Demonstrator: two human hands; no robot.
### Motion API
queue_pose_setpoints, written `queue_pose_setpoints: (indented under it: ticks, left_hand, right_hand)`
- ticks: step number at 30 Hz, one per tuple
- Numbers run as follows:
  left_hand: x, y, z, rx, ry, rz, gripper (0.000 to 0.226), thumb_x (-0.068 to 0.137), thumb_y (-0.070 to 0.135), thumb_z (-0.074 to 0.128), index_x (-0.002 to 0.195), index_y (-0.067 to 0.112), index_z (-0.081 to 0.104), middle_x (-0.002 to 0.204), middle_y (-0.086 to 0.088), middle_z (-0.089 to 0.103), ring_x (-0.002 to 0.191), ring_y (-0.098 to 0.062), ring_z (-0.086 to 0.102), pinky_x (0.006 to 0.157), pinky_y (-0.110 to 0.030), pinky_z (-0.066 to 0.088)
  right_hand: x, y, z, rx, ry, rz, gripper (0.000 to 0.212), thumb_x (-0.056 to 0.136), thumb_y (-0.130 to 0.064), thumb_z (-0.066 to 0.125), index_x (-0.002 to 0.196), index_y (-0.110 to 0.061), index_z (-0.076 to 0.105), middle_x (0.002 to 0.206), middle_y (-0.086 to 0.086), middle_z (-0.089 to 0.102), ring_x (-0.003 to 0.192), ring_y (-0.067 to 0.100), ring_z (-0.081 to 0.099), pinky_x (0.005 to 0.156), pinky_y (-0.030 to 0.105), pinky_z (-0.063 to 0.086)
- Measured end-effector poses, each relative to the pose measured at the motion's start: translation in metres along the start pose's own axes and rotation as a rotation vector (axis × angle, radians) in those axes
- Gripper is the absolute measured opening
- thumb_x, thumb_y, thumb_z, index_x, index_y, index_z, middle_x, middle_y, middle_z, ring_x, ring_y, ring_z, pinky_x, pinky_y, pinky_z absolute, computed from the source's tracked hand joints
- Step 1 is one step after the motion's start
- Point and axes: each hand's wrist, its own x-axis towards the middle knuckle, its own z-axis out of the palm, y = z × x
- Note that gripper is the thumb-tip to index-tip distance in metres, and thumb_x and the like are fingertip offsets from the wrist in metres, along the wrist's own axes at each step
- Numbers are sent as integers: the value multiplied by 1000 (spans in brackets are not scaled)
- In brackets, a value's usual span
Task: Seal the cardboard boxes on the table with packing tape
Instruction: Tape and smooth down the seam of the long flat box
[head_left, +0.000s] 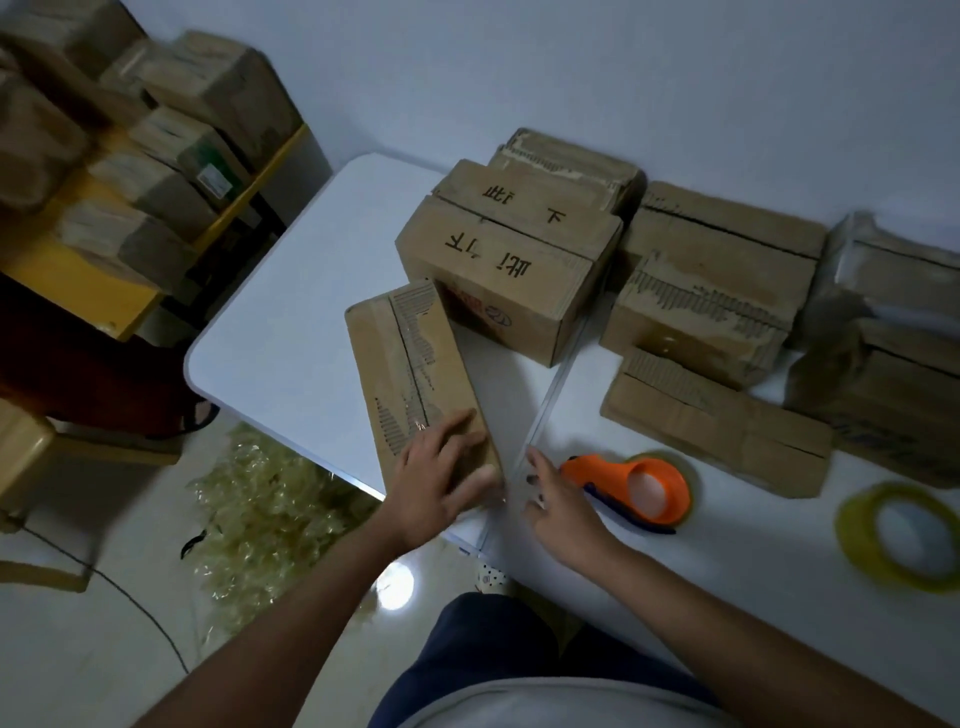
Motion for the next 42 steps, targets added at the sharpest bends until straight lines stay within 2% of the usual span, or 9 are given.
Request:
queue_pose_setpoints:
  ticks: [3,6,8,10,13,15,23,33,42]
  left_hand:
    - [-5,-11,-28,-317,362,-186,34,101,46,46,121,25,64,142,18,42,129,4,40,104,-19,35]
    - [-40,-31,-31,-692,650,-668,21,103,37,47,108,33,67,117,11,61,102,5,57,83,-25,49]
    - [-69,-42,-17,-1064,594,-1003,26,102,35,48,99,19,67,98,-4,65,77,-10,61,67,-29,49]
    - [-92,-45,3,-1387,444,-1153,36,102,40,47,91,10,63,91,-10,61,77,-19,59,72,-30,47]
    - [-106,-38,21,-1691,324,-1182,66,96,62,40,105,3,66,98,-11,70,95,-23,63,83,-32,49]
    - [-106,-33,21,-1783,353,-1156,72,92,69,42,107,4,69,89,-8,71,87,-19,65,79,-31,51]
    - [-112,-16,17,-1580,611,-913,9,87,20,69,90,11,69,76,-3,63,68,-8,59,75,-22,51]
    - [-107,29,20,-1240,833,-737,15,94,9,63,82,13,70,74,0,66,71,-7,59,71,-18,52]
    - [-108,1,27,-1247,883,-922,8,94,12,63,89,11,69,74,0,61,70,-11,55,73,-23,48]
  right_hand:
    - [-8,-12,-7,-121,102,-166,60,96,-5,46,150,-18,25,156,2,29,143,14,30,109,19,28]
    - [-9,-39,-4,-342,151,-451,49,96,-9,47,143,-19,36,155,-4,30,142,10,27,116,24,25]
    - [-5,-57,8,-488,70,-573,47,98,-19,47,143,-21,36,155,-7,27,143,9,22,117,26,21]
    - [3,-68,25,-653,-56,-636,54,100,-34,42,150,-21,26,161,-6,14,148,12,9,120,31,12]
    - [21,-77,43,-909,-145,-683,73,97,-60,25,155,-20,7,163,-4,-6,149,14,-10,122,38,-3]
    - [30,-77,48,-1022,-142,-700,84,90,-70,14,155,-18,0,162,-2,-9,149,16,-13,121,41,-5]
    - [38,-64,50,-1198,-108,-739,94,90,-59,44,155,-14,-8,162,3,-13,150,23,-9,121,47,6]
    - [39,-66,48,-1137,-148,-710,100,83,-31,60,154,-18,-10,161,-1,-17,148,18,-15,121,42,-3]
    - [40,-63,47,-1148,-136,-729,92,90,-42,52,155,-18,-9,162,-1,-15,149,19,-13,121,44,2]
